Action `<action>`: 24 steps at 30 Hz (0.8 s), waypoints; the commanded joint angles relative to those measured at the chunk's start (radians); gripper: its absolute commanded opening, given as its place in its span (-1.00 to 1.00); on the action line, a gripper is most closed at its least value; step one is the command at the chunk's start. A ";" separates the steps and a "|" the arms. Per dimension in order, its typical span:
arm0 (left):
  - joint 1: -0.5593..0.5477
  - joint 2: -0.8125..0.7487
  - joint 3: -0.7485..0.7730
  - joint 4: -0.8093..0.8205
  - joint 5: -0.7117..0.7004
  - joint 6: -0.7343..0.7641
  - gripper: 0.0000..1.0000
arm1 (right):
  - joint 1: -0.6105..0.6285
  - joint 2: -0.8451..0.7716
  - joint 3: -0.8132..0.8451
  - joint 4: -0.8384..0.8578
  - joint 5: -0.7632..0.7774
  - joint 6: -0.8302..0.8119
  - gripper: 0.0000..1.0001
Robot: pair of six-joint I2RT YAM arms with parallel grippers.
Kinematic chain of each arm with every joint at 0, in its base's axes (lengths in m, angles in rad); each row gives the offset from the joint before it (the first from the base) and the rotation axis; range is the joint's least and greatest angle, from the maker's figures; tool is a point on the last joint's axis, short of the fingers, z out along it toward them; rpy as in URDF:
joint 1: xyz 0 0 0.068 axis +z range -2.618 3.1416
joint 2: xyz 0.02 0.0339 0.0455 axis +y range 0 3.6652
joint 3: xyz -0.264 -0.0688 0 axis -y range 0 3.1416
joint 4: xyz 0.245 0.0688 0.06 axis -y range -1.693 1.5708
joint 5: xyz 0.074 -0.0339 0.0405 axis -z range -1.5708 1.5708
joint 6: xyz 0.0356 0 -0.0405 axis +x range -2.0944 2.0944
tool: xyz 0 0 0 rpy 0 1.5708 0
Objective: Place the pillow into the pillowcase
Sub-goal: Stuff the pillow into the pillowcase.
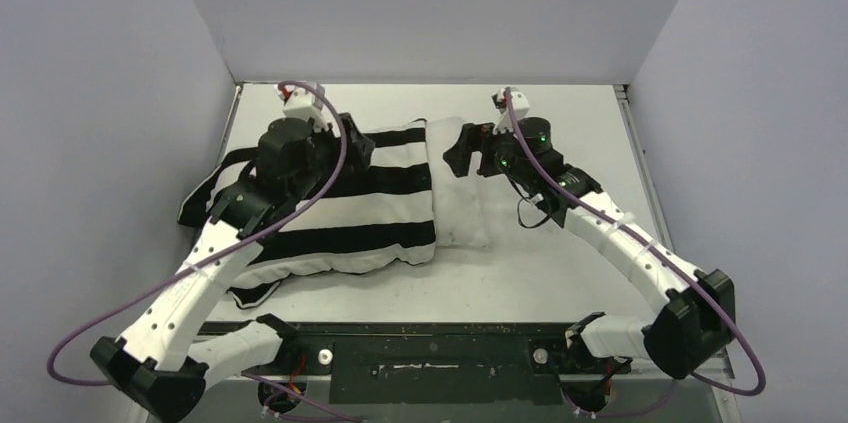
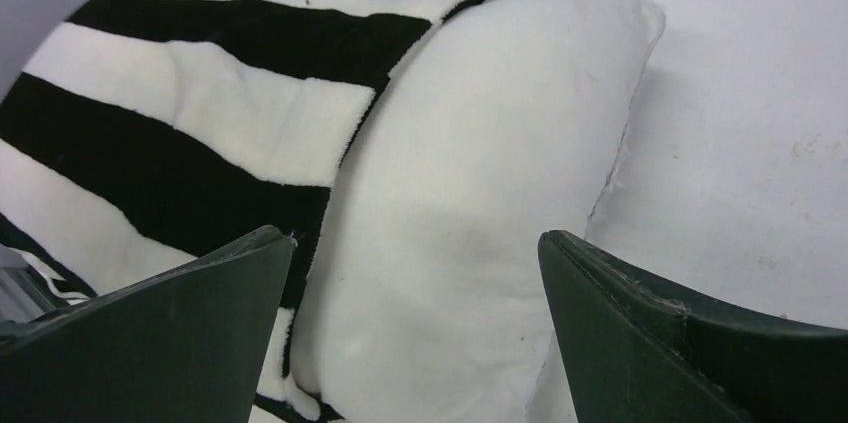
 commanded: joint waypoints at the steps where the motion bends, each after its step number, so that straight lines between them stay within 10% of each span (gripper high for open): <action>1: -0.003 -0.136 -0.152 -0.137 -0.008 -0.131 0.59 | -0.009 0.123 0.088 -0.071 -0.045 -0.079 1.00; 3: -0.006 -0.195 -0.205 -0.183 -0.033 -0.160 0.93 | -0.027 0.185 0.102 -0.063 -0.072 -0.083 1.00; 10: -0.010 -0.288 -0.476 -0.099 0.015 -0.328 0.94 | -0.121 0.391 0.104 0.064 -0.284 -0.027 0.74; 14: -0.028 -0.192 -0.590 0.119 -0.015 -0.304 0.94 | -0.146 0.359 -0.017 0.201 -0.300 0.031 -0.71; 16: -0.030 -0.114 -0.598 0.267 -0.057 -0.248 0.94 | -0.178 0.310 -0.082 0.227 -0.290 0.068 -0.98; 24: -0.017 0.329 -0.273 0.587 -0.075 -0.039 0.94 | -0.237 0.066 -0.329 0.265 -0.251 0.184 -1.00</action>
